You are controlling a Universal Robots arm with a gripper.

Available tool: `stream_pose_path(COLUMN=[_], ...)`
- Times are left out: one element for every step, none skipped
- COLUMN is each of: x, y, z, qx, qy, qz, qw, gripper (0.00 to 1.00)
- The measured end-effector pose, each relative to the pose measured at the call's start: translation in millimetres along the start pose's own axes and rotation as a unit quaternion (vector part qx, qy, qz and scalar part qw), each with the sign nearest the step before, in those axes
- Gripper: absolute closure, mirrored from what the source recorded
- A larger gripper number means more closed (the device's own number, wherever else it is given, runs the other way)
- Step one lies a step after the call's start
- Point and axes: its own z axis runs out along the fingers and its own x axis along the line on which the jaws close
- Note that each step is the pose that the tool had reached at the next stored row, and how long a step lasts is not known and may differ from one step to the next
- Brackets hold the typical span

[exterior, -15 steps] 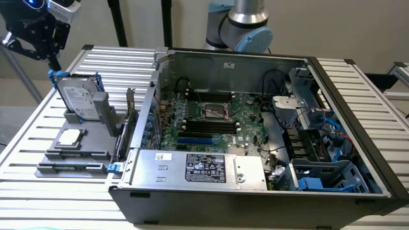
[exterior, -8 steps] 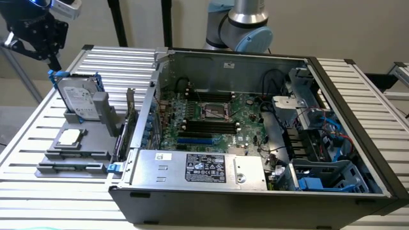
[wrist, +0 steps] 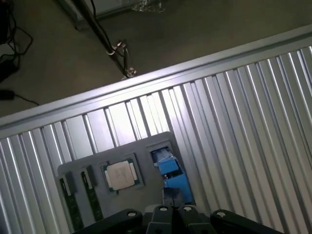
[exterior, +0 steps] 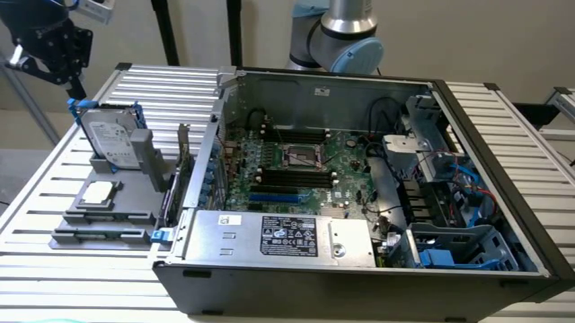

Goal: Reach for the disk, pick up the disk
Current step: 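Pick up the disk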

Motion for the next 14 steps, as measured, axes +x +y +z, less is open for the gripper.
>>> stream_pose_path(x=[0.0,0.0,0.0,-0.1,-0.1,-0.1,-0.1,-0.1,-0.1,-0.1,-0.2,-0.2,-0.3,-0.3], y=[0.0,0.0,0.0,0.0,0.0,0.0,0.0,0.0,0.0,0.0,0.0,0.1,0.1,0.1], z=[0.0,0.0,0.0,0.0,-0.1,-0.2,-0.2,-0.2,-0.4,-0.5,-0.6,-0.6,-0.7,-0.7], qx=[0.0000,0.0001,0.0002,0.0002,0.0003,0.0003,0.0003,0.0005,0.0005,0.0007,0.0009,0.0011,0.0013,0.0016], qy=[0.0001,0.0003,0.0004,0.0005,0.0006,0.0008,0.0009,0.0009,0.0010,0.0010,0.0011,0.0011,0.0011,0.0012], qz=[-0.006,-0.012,-0.018,-0.024,-0.029,-0.035,-0.040,-0.045,-0.049,-0.053,-0.057,-0.061,-0.065,-0.069], qw=[1.0000,0.9999,0.9998,0.9997,0.9996,0.9994,0.9992,0.9990,0.9988,0.9986,0.9984,0.9981,0.9979,0.9976], gripper=[0.89,0.89,0.89,0.89,0.89,0.89,0.89,0.89,0.89,0.89,0.89,0.89,0.89,0.89])
